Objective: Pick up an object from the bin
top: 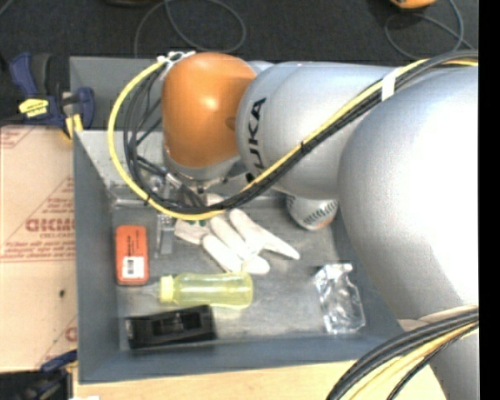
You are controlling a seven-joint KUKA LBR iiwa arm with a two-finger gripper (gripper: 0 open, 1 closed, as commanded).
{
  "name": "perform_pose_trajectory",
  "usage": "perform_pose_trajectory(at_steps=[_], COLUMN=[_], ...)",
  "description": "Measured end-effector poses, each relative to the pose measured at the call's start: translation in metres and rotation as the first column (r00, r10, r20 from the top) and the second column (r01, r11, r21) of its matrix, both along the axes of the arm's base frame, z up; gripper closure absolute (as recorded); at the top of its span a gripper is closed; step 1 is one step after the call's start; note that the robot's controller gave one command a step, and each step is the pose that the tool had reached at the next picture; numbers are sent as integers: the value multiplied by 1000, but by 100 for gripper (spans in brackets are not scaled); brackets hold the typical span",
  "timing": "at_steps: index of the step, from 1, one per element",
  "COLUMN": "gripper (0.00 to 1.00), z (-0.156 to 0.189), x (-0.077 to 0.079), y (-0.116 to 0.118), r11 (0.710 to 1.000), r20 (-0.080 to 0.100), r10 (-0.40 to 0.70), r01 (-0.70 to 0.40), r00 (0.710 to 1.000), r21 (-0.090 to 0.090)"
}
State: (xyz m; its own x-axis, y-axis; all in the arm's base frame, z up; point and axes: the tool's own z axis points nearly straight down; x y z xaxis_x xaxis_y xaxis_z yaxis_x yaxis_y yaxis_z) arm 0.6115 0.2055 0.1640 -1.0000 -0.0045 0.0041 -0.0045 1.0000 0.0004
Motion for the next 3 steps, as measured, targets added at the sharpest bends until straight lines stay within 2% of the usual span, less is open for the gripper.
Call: perform_pose_trajectory(at_steps=[1,2,3], gripper=[0,0,0], z=[5,-35,-45], x=[1,-24,-74], y=[-1,-39,-54], r11=[1000,996,974], r20=[7,9,6], r10=[-4,90,227], r01=[4,-90,-227], r00=[1000,996,974], r21=[1,1,-1])
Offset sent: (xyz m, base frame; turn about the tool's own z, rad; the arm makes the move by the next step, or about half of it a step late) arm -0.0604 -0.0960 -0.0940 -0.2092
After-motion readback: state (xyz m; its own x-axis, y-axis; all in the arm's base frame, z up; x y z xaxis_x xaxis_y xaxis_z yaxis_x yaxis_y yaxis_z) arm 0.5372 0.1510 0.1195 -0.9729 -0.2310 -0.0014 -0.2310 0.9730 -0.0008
